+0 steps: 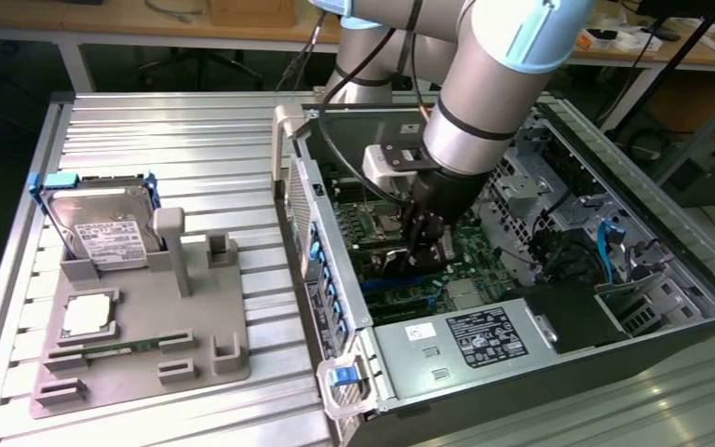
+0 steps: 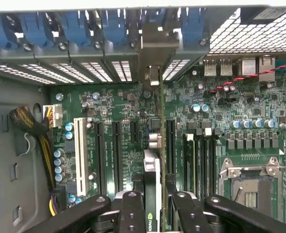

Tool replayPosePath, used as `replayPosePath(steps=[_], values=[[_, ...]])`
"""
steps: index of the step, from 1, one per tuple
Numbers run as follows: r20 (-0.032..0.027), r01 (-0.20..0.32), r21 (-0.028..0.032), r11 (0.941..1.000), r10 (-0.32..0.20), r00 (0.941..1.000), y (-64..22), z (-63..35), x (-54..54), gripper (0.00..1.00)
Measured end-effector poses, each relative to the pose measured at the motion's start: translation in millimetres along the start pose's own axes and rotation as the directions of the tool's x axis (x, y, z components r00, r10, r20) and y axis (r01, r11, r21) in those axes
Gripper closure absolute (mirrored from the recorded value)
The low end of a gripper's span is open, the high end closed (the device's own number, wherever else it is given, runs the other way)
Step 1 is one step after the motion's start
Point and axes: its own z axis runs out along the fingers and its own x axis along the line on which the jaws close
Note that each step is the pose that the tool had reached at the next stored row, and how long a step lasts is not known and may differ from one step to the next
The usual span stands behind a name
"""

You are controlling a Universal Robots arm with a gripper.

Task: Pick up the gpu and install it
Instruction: 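Insert the gpu into the slot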

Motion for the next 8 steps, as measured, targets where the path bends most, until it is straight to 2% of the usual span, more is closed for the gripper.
replayPosePath(steps=[8], values=[[-0.0002,0.0,-0.0016,1.0,0.0,1.0,-0.3,6.2,2.5,0.73]])
